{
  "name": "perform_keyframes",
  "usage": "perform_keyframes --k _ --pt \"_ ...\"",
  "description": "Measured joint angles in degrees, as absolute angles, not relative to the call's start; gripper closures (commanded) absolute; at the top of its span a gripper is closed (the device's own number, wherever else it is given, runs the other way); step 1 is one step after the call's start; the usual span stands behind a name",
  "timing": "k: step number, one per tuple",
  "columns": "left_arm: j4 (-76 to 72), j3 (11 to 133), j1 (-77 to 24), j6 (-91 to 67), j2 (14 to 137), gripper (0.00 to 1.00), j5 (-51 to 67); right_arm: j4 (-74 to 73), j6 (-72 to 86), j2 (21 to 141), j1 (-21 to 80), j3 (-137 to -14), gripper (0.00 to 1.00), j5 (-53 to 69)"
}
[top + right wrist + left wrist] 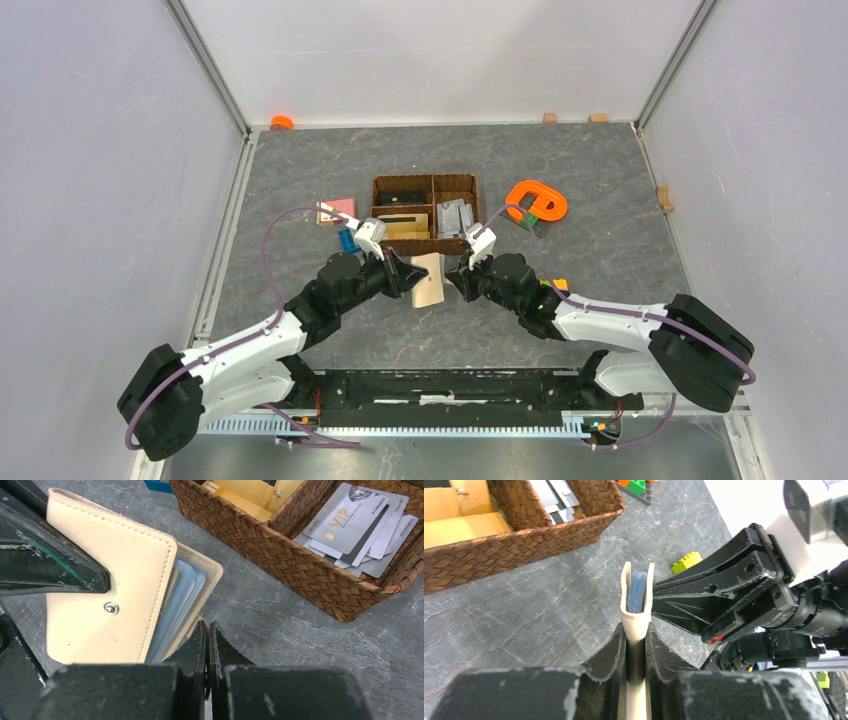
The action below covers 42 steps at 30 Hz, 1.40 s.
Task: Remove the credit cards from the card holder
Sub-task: Open the card holder at the center of the board.
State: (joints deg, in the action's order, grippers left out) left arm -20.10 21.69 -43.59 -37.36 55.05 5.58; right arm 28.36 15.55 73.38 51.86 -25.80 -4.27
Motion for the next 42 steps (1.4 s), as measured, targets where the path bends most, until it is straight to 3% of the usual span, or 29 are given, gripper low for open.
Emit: perform_keyframes --k 2,8,16,24,30,39,42 --pt "-19.6 21.7 -43.6 -37.4 55.3 0.71 4.2 27.9 15.7 73.4 51.9 -25.9 1.0 -4.5" --pt "-17.6 22.6 -43.6 -37.5 60.4 0.65 -2.8 22.1 18.6 74.8 51.2 -28.8 1.0 -6.0" --pt "-7.4 36.2 -43.6 -36.0 77.7 0.22 -1.9 16.3 21.5 80.0 50.3 -31.1 1.0 -5.8" --pt "0.7 40.8 -43.6 -34.2 82.0 0.13 -1.1 14.8 22.7 79.4 50.1 -31.1 1.0 -5.0" --pt "4.6 42.5 -43.6 -32.3 83.0 0.12 -1.0 14.7 22.7 77.6 50.1 -31.1 1.0 -4.9" --pt "7.4 46.4 -44.1 -29.9 87.9 0.15 3.8 14.3 22.7 77.3 50.1 -31.1 1.0 -5.0" --pt "8.8 47.4 -44.1 -29.4 89.8 0.2 4.6 14.2 22.7 77.2 50.1 -31.1 1.0 -5.1"
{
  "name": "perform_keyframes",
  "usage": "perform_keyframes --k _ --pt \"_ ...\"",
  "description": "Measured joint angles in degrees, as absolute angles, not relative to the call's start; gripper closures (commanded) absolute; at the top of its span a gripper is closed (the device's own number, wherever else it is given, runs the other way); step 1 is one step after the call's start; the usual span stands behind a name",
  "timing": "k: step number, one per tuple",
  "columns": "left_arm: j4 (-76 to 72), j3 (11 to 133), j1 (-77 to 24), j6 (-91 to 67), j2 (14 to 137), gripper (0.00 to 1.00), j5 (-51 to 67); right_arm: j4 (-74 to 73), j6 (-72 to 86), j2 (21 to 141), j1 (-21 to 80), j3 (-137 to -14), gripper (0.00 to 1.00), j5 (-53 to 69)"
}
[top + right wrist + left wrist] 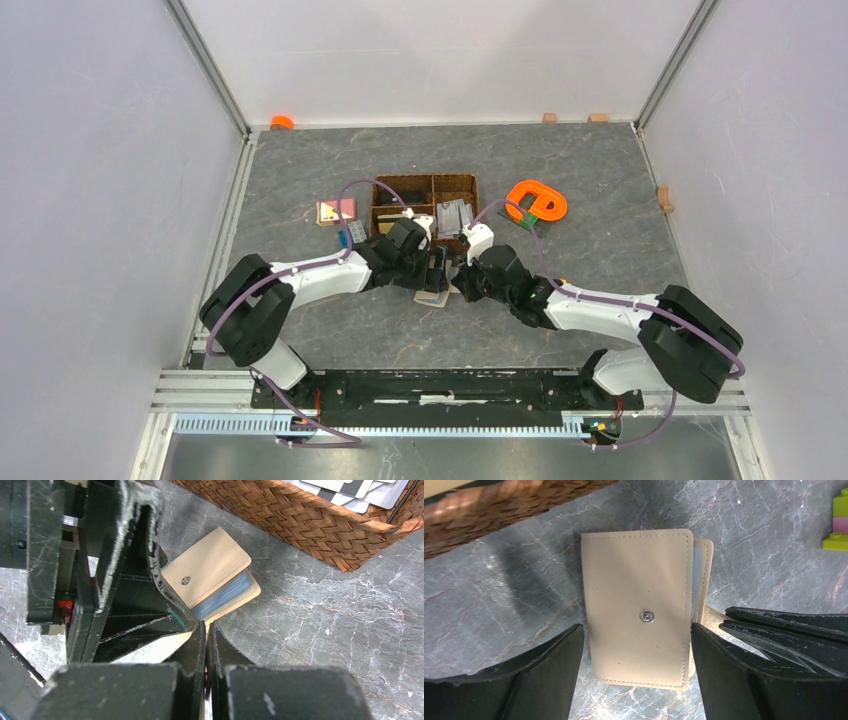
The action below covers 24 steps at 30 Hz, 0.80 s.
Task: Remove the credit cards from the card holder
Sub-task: Open the card holder at the center of the board.
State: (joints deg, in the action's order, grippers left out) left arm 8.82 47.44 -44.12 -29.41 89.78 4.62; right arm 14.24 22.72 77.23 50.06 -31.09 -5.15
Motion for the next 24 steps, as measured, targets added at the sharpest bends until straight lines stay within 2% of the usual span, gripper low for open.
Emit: perform_keyframes --k 5,11,15,17,20,24 --pt "10.6 49.4 -44.2 -29.3 91.4 0.36 5.0 13.6 22.7 76.9 50.1 -31.1 1.0 -5.8" --pt "10.2 48.9 -43.9 -29.3 89.9 0.41 5.3 12.8 22.7 76.7 49.7 -31.1 1.0 -6.7" --pt "9.5 47.9 -42.6 -29.3 87.9 0.49 6.5 12.7 22.7 76.5 49.6 -31.1 1.0 -7.2" --pt "8.9 47.5 -41.9 -29.4 87.5 0.46 6.9 12.5 22.7 76.4 49.3 -31.1 1.0 -7.6" --pt "8.0 47.0 -41.1 -29.4 86.9 0.31 7.8 12.2 22.7 76.4 49.0 -31.1 1.0 -8.0" --pt "8.0 46.3 -40.4 -29.5 86.6 0.25 7.8 11.6 22.4 76.4 48.8 -31.1 1.0 -8.5"
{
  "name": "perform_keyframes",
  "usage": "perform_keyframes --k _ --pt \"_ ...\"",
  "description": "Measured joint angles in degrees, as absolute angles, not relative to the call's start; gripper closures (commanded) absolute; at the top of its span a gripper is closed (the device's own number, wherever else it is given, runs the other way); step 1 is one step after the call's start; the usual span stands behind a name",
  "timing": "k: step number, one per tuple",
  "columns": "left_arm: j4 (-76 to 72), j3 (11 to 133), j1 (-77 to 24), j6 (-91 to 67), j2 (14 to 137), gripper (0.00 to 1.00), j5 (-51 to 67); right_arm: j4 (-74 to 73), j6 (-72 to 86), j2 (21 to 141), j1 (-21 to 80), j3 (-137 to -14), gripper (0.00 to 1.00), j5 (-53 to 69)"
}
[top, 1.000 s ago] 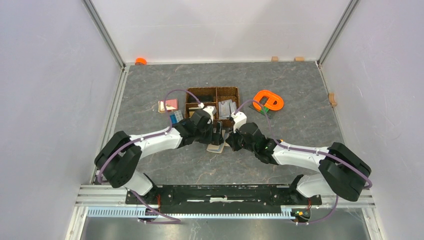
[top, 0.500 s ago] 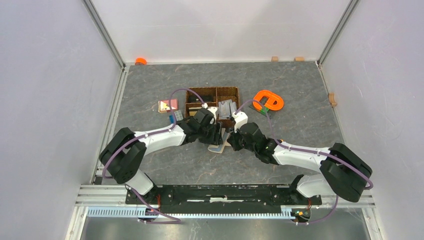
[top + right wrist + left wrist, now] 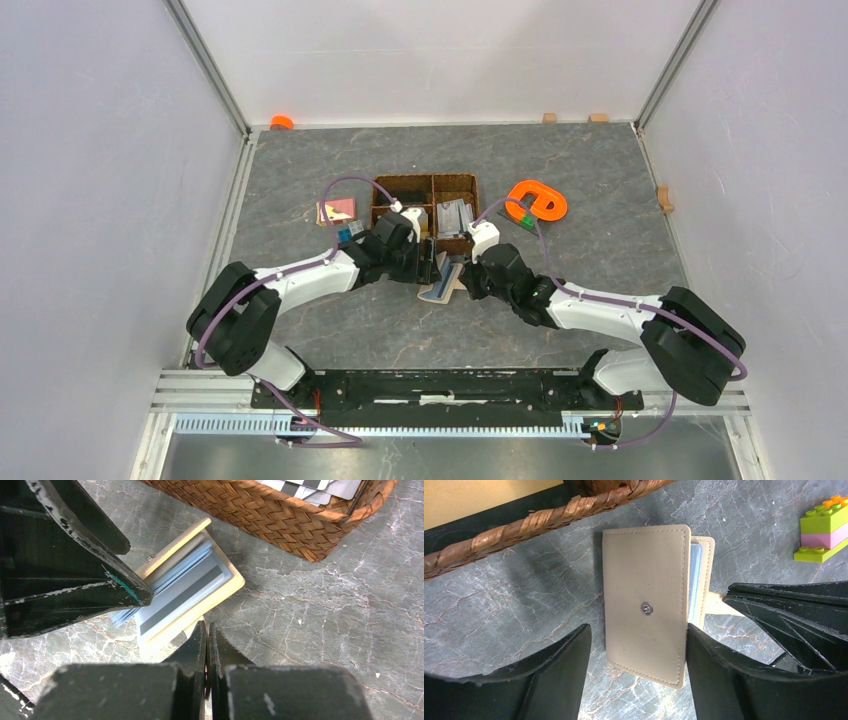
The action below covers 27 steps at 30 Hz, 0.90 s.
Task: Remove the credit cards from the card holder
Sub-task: Open the card holder at the center of the board.
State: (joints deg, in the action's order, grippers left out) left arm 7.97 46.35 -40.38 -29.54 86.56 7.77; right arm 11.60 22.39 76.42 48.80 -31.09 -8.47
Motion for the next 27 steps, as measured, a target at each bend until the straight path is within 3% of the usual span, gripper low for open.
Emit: perform_keyframes --k 4,12,14,27 --pt "8.0 46.3 -40.2 -29.5 86.6 0.16 7.7 11.2 21.4 76.4 48.6 -31.1 1.0 -9.1" --pt "7.9 46.1 -40.2 -29.5 86.6 0.11 7.7 8.1 19.2 76.4 48.6 -31.8 1.0 -9.4" --pt "7.8 46.1 -40.2 -29.5 86.6 0.03 7.7 7.9 18.8 76.4 48.6 -31.8 1.0 -9.4" --pt "7.8 46.1 -40.2 -29.6 86.6 0.03 7.9 8.1 16.1 74.2 48.6 -31.6 1.0 -9.3"
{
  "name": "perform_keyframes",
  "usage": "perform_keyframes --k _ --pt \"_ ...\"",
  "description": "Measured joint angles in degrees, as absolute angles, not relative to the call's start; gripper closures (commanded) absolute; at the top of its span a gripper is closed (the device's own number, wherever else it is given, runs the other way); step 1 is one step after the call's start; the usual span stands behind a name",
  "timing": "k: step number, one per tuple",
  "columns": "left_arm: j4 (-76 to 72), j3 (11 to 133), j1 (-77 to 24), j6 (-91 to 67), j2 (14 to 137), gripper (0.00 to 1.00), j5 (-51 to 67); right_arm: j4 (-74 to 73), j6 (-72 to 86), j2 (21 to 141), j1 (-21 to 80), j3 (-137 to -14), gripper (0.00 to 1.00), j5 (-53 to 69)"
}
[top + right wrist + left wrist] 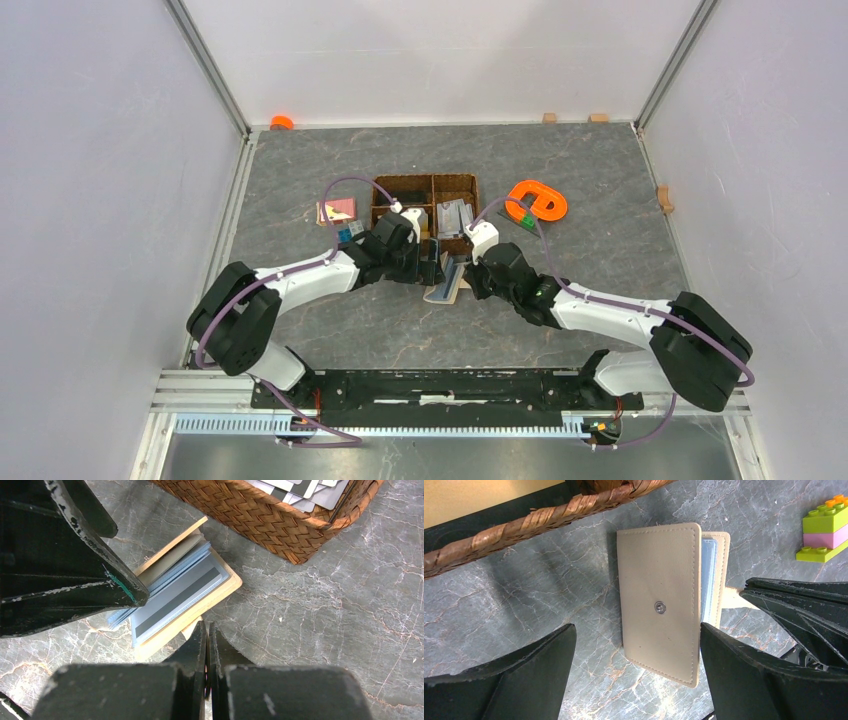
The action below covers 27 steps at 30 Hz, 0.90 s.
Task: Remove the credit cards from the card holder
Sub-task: Open the card holder at the center of the board.
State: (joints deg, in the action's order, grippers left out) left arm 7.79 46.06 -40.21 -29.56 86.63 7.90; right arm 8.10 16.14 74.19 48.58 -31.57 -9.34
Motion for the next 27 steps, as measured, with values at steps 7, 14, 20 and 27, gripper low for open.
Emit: perform_keyframes --k 7,14,20,27 --pt "7.8 45.4 -39.8 -29.6 85.2 0.03 7.5 8.1 15.7 74.2 48.5 -31.6 1.0 -9.4" --pt "7.7 43.5 -39.3 -29.6 80.7 0.09 6.3 8.0 15.3 74.2 48.2 -31.6 1.0 -9.4" --pt "7.8 43.5 -39.3 -29.5 81.0 0.54 6.1 8.0 15.1 74.2 48.2 -31.6 1.0 -9.3" --pt "9.1 43.5 -39.3 -29.4 81.9 0.82 5.3 7.9 15.1 74.2 48.2 -31.6 1.0 -9.4"
